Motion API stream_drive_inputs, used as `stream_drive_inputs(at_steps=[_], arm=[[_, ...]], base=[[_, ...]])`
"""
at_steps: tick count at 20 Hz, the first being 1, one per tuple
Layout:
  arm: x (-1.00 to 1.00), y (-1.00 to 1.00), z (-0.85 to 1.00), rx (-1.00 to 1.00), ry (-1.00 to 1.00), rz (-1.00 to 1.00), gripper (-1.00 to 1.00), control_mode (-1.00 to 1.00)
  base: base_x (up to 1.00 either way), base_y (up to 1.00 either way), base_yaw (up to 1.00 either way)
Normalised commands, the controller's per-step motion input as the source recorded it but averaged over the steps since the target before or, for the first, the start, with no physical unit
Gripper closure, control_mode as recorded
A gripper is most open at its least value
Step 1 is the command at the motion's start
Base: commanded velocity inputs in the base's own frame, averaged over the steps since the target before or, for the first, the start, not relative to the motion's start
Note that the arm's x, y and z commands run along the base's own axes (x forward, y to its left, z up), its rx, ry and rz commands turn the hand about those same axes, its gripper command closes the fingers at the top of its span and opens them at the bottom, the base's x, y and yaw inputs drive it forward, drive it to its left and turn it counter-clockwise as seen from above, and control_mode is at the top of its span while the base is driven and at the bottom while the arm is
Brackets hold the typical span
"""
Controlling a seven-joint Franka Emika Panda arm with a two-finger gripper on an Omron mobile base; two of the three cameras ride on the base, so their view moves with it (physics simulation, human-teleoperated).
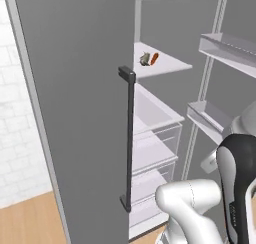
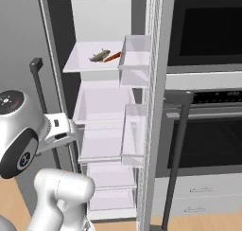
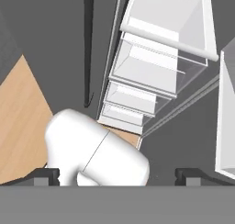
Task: Place one carrot and one fish in each tupperware on the nearby counter, to pack two identical lunches.
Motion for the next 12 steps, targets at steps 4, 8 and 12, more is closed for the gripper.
stream_drive_inputs(at_steps=[4, 8, 12], arm=[[0.0, 0.0, 0.0, 0.0, 0.0, 0.0, -1.0, 1.0], [0.0, 0.0, 0.0, 0.0, 0.0, 0.0, -1.0, 1.0], [0.0, 0.0, 0.0, 0.0, 0.0, 0.0, -1.0, 1.0]], base=[[0.5, 0.0, -0.09], [0.32, -0.01, -0.04], [0.25, -0.05, -0.04]])
